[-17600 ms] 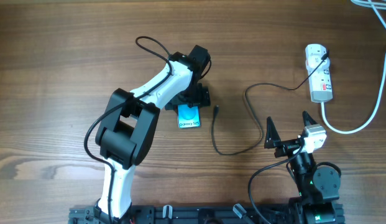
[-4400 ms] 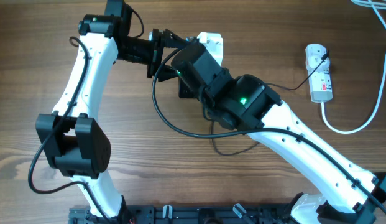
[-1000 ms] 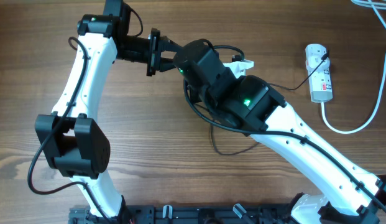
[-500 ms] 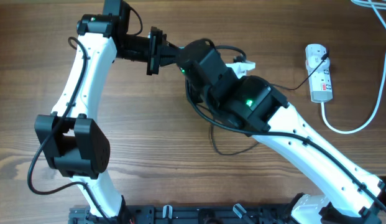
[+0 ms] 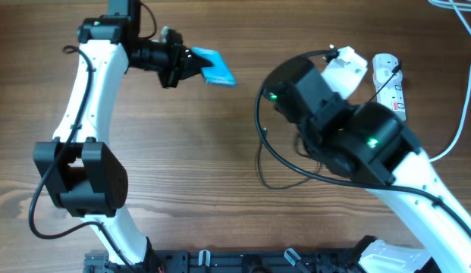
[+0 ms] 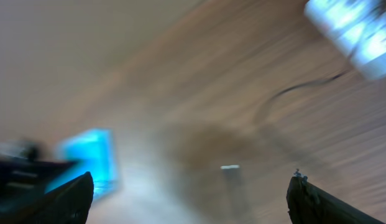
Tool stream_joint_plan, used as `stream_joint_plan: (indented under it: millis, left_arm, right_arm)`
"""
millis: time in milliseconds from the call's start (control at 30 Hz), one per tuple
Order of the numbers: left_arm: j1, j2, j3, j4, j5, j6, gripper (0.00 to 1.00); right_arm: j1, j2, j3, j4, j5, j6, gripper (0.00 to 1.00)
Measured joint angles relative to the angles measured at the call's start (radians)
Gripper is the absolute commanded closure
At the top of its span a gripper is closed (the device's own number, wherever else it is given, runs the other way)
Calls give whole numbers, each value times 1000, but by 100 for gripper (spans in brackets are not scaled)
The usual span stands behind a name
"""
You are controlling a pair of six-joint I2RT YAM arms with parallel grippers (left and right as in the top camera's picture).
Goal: Plug charger to phone and switch on socket
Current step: 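Open the right gripper and pull both grippers apart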
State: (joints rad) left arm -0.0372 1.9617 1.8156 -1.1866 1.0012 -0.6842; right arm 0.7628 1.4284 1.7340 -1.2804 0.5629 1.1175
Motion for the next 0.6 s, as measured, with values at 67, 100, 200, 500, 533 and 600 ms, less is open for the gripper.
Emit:
stream_joint_plan:
  millis: [67, 100, 200, 500, 533, 600]
  left_arm:
    - [12, 0, 0, -30, -89, 56, 96]
    - [14, 0, 0, -47, -142, 78, 96]
    - [14, 0, 0, -89, -286, 131, 96]
    - [-6, 0, 0, -142, -595, 254, 96]
    - [-7, 0, 0, -144, -625, 257, 96]
    - [-8, 0, 0, -149, -686, 261, 96]
  right_arm:
    - [-16, -1, -6, -34, -1, -99, 0]
    - [-21, 1, -16, -37, -5, -137, 0]
    - [-29, 16, -58, -39, -24, -209, 0]
    - [-47, 127, -276, 166, -214, -285, 0]
    - [-60, 145, -292, 178, -258, -290, 0]
    - [-92, 179, -310, 193, -345, -320, 0]
